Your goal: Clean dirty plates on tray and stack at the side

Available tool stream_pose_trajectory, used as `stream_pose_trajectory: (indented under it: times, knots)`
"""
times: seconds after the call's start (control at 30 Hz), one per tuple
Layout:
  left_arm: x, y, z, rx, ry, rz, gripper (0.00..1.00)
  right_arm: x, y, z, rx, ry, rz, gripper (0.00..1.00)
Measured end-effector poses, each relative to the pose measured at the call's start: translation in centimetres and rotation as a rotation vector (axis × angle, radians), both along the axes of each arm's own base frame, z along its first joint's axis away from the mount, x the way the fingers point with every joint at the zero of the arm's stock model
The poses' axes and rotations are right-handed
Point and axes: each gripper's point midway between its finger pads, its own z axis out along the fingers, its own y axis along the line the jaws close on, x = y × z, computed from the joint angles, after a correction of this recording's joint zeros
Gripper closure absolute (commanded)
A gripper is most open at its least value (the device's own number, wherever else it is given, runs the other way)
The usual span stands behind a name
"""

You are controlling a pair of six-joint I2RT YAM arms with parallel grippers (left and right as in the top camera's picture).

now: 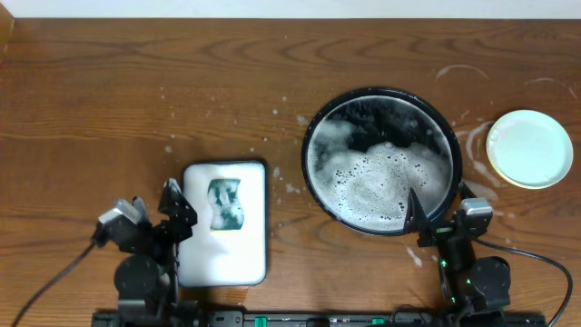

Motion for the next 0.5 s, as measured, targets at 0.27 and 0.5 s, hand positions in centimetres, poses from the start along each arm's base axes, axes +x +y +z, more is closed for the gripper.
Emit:
stream_pose_trajectory:
  times: [0.27, 0.5]
  knots:
    - [1.7, 0.0, -3.4, -0.001, -0.092, 0.001, 0.18, 0.0, 0.0, 0.0, 0.0, 0.0, 0.0, 0.01]
    - [1.8, -0.1, -3.9, -0.002, -0.086, -0.005, 0.18, 0.0, 0.0, 0.0, 0.0, 0.0, 0.0, 0.01]
